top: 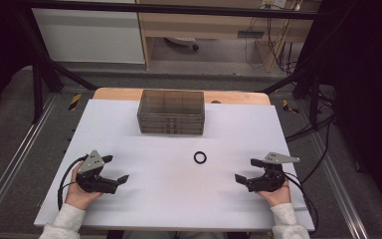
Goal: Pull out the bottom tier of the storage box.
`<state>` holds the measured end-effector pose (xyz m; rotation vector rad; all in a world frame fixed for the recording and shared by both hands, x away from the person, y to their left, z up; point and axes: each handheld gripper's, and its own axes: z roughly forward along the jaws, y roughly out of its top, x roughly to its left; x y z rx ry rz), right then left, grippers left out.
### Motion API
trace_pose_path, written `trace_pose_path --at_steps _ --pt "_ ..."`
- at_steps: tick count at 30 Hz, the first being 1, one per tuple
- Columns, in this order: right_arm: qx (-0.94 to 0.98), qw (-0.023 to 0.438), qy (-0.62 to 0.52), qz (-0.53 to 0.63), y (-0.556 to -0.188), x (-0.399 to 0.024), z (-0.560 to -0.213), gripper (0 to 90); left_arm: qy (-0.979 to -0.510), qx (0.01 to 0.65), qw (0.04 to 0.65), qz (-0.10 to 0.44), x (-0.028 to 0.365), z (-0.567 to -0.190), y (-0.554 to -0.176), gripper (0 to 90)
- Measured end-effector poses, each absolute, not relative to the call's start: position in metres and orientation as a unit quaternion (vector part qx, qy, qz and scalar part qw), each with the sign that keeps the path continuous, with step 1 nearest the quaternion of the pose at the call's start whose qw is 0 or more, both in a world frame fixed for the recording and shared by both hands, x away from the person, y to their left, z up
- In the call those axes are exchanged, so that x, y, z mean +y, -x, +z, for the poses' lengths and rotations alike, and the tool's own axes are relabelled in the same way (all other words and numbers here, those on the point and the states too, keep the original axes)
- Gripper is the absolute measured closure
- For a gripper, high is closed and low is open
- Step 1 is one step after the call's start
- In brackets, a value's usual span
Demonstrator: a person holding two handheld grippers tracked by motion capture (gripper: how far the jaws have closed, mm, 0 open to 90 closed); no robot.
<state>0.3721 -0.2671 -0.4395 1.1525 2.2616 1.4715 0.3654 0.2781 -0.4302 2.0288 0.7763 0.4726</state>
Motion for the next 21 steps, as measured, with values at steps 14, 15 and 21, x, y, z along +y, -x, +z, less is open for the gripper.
trace_pose_path --at_steps 14,15,21 --pt "0.766 0.104 -0.392 0.499 -0.372 -0.268 -0.439 0.4 -0.827 0.295 0.434 0.202 0.268 -0.424 -0.368 5.7" --pt "0.765 0.105 -0.392 0.499 -0.372 -0.268 -0.439 0.4 -0.827 0.295 0.433 0.202 0.267 -0.424 -0.368 5.8" --pt "0.767 0.105 -0.391 0.498 -0.372 -0.267 -0.44 0.3 -0.832 0.287 0.428 0.204 0.262 -0.423 -0.37 6.0"
